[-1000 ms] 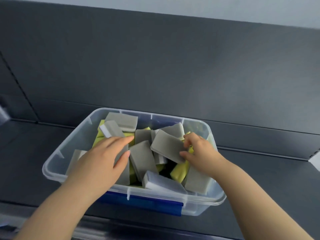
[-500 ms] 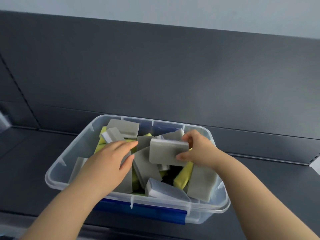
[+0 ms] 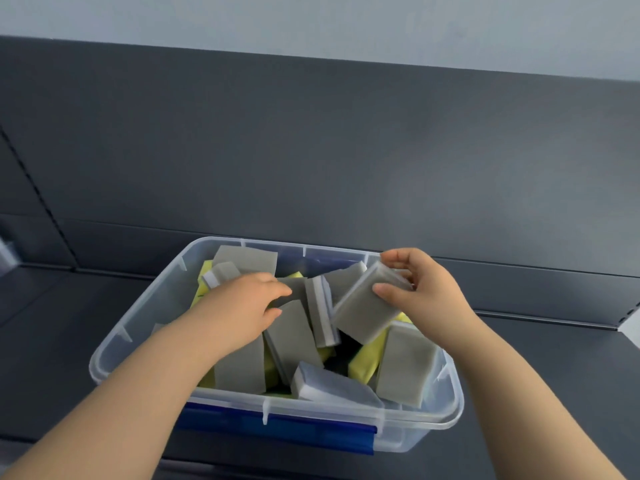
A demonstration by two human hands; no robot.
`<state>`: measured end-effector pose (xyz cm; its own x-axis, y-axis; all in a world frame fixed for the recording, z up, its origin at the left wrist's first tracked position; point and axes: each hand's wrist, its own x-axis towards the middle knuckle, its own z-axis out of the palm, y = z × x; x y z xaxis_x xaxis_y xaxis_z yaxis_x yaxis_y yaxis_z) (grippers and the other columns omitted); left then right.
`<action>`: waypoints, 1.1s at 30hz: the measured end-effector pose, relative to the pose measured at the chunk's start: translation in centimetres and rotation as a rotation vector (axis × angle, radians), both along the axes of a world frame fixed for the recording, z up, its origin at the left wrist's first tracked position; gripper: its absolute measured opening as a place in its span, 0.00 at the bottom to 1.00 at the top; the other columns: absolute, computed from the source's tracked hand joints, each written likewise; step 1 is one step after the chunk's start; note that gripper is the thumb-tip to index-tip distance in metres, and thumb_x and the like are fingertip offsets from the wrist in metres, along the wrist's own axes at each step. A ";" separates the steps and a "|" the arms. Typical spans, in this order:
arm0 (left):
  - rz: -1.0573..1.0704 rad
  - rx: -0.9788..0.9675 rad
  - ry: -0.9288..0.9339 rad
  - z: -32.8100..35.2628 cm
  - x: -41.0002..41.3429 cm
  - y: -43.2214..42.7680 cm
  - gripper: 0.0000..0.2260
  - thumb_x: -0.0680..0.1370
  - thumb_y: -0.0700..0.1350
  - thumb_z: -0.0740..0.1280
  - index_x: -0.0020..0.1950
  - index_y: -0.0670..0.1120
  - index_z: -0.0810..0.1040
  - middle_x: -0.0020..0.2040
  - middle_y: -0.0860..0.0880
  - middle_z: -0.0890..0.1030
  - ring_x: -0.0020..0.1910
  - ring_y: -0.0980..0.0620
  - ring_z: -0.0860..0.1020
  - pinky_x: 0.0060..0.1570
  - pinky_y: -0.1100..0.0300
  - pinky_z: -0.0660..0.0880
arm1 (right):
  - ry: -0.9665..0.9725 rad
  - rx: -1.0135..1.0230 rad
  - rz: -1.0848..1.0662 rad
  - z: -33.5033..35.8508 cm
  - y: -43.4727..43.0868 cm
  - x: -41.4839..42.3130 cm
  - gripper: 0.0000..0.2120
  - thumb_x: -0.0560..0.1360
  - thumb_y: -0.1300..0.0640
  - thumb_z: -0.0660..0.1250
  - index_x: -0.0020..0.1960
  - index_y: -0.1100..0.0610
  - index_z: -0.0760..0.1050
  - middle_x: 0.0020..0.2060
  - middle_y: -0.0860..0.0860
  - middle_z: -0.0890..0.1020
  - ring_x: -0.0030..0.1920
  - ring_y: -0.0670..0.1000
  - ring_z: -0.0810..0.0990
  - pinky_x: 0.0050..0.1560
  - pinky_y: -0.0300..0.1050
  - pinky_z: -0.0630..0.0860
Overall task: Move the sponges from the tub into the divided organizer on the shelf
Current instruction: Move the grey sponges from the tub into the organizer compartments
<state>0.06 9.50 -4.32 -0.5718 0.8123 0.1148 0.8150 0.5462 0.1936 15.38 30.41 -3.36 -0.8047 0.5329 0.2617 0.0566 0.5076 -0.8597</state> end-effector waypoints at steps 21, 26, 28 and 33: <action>0.140 0.621 -0.655 2.5 -2.4 0.7 0.16 0.75 0.47 0.68 0.59 0.62 0.71 0.53 0.53 0.73 0.48 0.55 0.77 0.37 0.61 0.79 | -0.080 0.306 -0.130 -1.5 -0.2 2.9 0.24 0.71 0.57 0.68 0.65 0.46 0.67 0.48 0.38 0.71 0.47 0.41 0.70 0.41 0.26 0.65; 0.105 0.655 -0.912 0.6 -0.1 0.6 0.18 0.76 0.45 0.67 0.58 0.68 0.71 0.56 0.51 0.74 0.53 0.53 0.77 0.47 0.54 0.79 | -0.020 0.282 -0.084 -1.6 -1.0 1.7 0.23 0.71 0.58 0.68 0.64 0.46 0.69 0.49 0.34 0.71 0.49 0.40 0.70 0.46 0.25 0.64; 0.093 0.484 -0.675 -0.5 0.2 0.7 0.15 0.74 0.51 0.68 0.56 0.68 0.70 0.55 0.60 0.75 0.50 0.61 0.76 0.49 0.60 0.76 | 0.028 0.283 -0.087 -1.5 -1.1 1.4 0.22 0.71 0.62 0.67 0.63 0.48 0.71 0.50 0.35 0.71 0.48 0.37 0.69 0.47 0.20 0.62; 0.126 0.223 -0.446 -1.1 0.5 1.3 0.16 0.68 0.60 0.70 0.50 0.69 0.67 0.48 0.64 0.76 0.45 0.65 0.75 0.44 0.63 0.75 | 0.127 0.271 -0.140 -0.9 -1.2 1.5 0.21 0.70 0.65 0.66 0.60 0.48 0.72 0.50 0.34 0.71 0.49 0.35 0.69 0.49 0.19 0.62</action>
